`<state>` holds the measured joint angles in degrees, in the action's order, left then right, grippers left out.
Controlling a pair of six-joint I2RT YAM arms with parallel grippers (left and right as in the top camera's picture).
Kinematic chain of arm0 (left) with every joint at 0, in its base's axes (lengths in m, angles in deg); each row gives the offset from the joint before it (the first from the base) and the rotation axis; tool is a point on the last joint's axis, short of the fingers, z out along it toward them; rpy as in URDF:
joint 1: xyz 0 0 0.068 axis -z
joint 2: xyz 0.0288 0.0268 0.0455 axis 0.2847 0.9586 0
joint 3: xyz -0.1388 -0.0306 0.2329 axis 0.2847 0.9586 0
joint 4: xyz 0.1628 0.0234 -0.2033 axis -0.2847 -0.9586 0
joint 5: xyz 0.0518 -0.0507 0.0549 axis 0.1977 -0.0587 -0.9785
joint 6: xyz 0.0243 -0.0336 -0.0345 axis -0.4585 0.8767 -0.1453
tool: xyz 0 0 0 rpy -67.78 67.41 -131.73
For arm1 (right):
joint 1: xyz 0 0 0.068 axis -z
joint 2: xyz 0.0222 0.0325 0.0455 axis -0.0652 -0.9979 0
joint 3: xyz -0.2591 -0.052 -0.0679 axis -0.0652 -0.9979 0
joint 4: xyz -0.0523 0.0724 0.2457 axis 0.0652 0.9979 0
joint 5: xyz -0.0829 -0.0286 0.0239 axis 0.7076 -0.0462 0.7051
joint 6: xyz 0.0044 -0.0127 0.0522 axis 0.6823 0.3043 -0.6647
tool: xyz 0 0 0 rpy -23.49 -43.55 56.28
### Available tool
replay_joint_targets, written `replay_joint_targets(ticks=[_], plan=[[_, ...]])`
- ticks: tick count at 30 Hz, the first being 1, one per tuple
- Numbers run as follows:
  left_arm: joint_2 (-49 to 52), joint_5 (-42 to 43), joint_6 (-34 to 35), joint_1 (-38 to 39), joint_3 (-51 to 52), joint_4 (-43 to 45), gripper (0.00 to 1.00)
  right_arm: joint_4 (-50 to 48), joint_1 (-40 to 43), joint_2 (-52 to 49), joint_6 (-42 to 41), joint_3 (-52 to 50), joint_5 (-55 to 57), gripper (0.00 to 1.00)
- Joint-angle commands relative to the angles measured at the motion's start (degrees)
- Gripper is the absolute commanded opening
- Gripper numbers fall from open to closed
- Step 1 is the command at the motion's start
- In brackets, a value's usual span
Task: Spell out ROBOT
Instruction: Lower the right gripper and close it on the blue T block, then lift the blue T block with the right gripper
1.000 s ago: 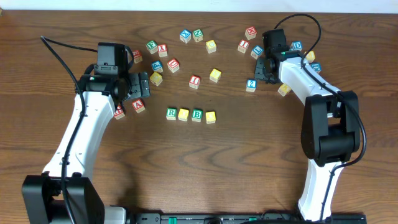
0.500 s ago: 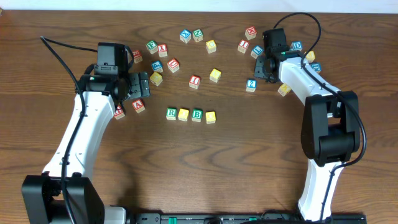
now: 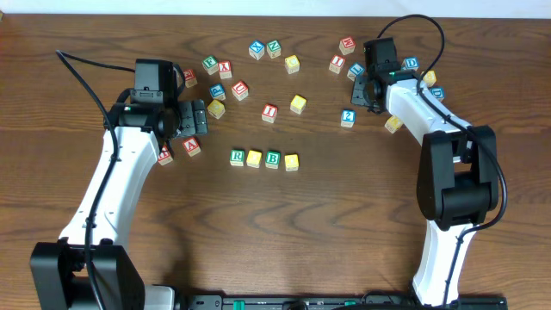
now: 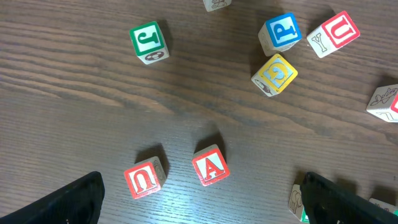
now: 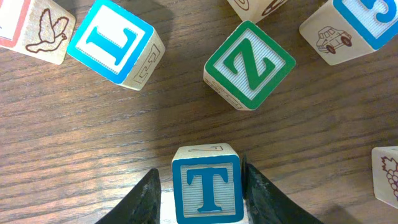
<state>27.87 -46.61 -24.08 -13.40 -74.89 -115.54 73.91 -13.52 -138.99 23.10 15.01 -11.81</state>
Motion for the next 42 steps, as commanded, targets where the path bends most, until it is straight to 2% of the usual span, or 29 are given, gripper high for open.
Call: replay_joint_targets(ticks=[1,9,33,42], plan=[[-0.1,0.4,-0.8,-0.2,0.5,-0.2,0.99,0.0,-0.1,-1.0,0.8,-0.2,0.1,0.35],[-0.1,0.4,-0.8,-0.2,0.5,-0.2,0.99,1.3,-0.1,-1.0,0.5,-0.2,0.1,0.27],[-0.1,0.4,-0.8,-0.2,0.5,-0.2,0.99,3.0,-1.0,-0.8,0.1,1.5,0.2,0.24],[-0.1,0.4,-0.8,-0.2,0.5,-0.2,0.99,4.1,-1.5,4.6,0.1,2.5,1.6,0.24]])
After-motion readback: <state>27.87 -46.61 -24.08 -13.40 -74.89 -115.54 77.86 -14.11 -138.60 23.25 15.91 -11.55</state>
